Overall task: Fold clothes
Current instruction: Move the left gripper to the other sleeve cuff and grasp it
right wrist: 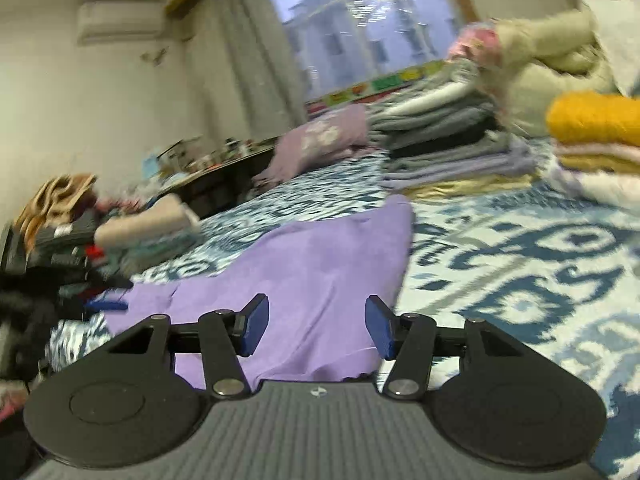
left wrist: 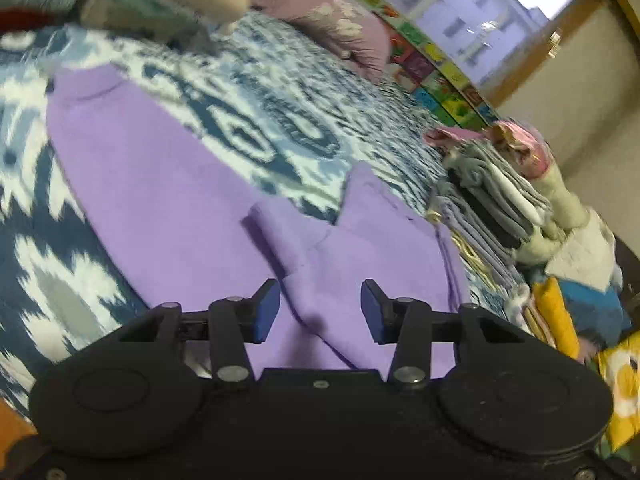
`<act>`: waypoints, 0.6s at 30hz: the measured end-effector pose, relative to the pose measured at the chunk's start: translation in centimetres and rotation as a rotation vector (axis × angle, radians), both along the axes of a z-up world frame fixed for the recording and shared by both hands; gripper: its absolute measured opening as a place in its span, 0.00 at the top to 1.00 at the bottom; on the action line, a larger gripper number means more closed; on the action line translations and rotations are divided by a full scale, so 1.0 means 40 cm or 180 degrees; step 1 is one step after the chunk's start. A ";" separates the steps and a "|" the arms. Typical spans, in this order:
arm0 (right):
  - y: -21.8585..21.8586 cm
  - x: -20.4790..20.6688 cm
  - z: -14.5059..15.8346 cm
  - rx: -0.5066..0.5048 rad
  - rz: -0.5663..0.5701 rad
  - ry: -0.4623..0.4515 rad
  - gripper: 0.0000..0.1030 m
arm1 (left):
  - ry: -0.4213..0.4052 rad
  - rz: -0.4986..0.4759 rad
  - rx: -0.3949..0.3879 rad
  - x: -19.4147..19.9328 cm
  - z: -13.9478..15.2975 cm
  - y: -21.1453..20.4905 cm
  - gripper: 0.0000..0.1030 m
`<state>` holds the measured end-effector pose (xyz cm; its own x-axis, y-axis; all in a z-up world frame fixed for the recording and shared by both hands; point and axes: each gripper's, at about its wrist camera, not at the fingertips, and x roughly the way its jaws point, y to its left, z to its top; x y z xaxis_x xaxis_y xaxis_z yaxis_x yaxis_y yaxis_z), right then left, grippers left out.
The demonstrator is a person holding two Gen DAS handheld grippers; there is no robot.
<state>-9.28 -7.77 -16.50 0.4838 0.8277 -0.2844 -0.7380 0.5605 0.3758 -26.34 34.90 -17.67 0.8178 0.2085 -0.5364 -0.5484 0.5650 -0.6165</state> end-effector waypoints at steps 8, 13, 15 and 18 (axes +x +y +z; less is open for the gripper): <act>0.017 0.011 -0.028 -0.0101 -0.0061 0.0079 0.56 | -0.0150 0.0158 -0.0131 0.039 -0.048 0.053 0.71; 0.027 0.029 -0.042 -0.0154 -0.0075 0.0102 0.71 | -0.0286 0.0078 -0.0212 0.058 -0.042 0.052 0.92; 0.033 0.041 -0.045 -0.0168 -0.0055 0.0126 0.79 | -0.0461 0.0027 -0.0252 0.056 -0.017 0.051 0.93; 0.050 0.047 -0.044 -0.0163 0.0006 0.0101 0.82 | -0.0639 -0.0079 -0.0176 0.066 0.043 0.036 0.93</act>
<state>-7.40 -5.76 -18.26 0.4722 0.8126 -0.3416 -0.7272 0.5781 0.3700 -23.70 36.34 -15.95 0.9140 0.1618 -0.3721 -0.3977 0.5391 -0.7424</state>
